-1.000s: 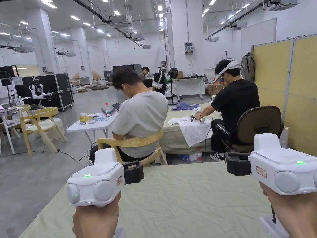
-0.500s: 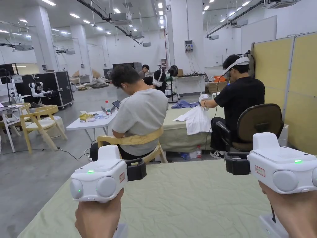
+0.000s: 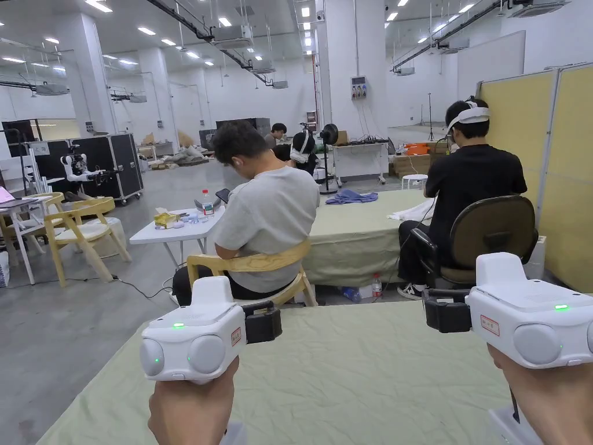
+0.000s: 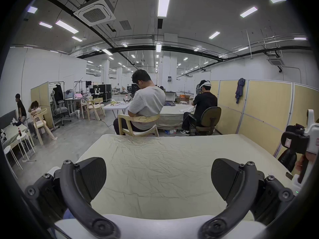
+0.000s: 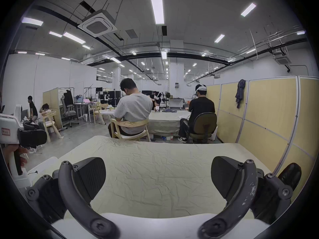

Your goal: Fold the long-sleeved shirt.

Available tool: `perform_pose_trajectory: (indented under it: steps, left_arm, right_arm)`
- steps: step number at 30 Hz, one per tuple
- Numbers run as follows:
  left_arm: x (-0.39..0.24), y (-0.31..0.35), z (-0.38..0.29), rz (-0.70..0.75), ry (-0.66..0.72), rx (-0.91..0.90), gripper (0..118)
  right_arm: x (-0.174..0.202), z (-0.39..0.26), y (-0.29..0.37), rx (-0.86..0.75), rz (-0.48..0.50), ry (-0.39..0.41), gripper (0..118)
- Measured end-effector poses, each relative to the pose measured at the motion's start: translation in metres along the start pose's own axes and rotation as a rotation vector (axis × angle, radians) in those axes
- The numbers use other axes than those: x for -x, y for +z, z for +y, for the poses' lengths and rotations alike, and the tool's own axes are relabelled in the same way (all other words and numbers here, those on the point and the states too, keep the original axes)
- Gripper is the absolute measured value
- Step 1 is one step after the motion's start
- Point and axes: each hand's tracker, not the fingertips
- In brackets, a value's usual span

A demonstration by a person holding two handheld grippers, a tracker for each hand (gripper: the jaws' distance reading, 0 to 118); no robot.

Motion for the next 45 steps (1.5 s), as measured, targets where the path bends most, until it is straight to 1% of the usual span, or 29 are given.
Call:
perform_pose_trajectory:
  steps: [11,20,24,28,31,34,38,39,40,42,44,45]
  left_arm:
    - [0.001,-0.002,-0.004,-0.019,0.020,0.007,118]
    - [-0.002,0.000,-0.006,-0.020,-0.008,0.010,118]
    - [-0.005,0.003,-0.008,-0.027,-0.053,0.006,118]
    - [-0.005,0.009,-0.003,-0.027,-0.005,0.003,118]
    - [-0.008,0.012,0.002,-0.016,-0.011,0.020,118]
    - [-0.011,0.015,0.004,0.056,-0.012,-0.034,118]
    - [-0.011,0.017,0.009,0.108,0.054,-0.014,118]
    - [-0.009,0.020,0.011,0.095,0.073,-0.009,118]
    - [-0.006,0.023,0.011,0.068,0.124,-0.014,118]
    - [-0.002,0.027,0.012,0.028,0.173,0.033,118]
    - [-0.002,0.029,0.010,0.020,0.152,0.013,118]
    - [-0.004,0.031,0.008,0.033,0.118,-0.010,118]
  right_arm:
    - [-0.002,-0.002,-0.001,0.007,-0.006,-0.001,118]
    - [-0.001,-0.006,-0.001,0.010,-0.001,-0.004,118]
    - [-0.001,-0.008,-0.001,0.017,-0.001,-0.003,118]
    - [-0.001,-0.010,-0.001,0.019,0.003,-0.011,118]
    - [0.001,-0.011,-0.001,0.022,0.006,-0.001,118]
    - [0.001,-0.012,-0.001,0.025,0.006,0.000,118]
    - [0.001,-0.015,-0.001,0.032,0.007,-0.004,118]
    - [0.002,-0.015,-0.001,0.035,0.006,-0.001,118]
    - [0.003,-0.016,-0.001,0.037,0.006,0.000,118]
    - [0.003,-0.017,-0.001,0.039,0.007,0.000,118]
    - [0.004,-0.017,-0.001,0.042,0.008,-0.001,118]
    - [0.004,-0.018,-0.001,0.045,0.009,0.000,118]
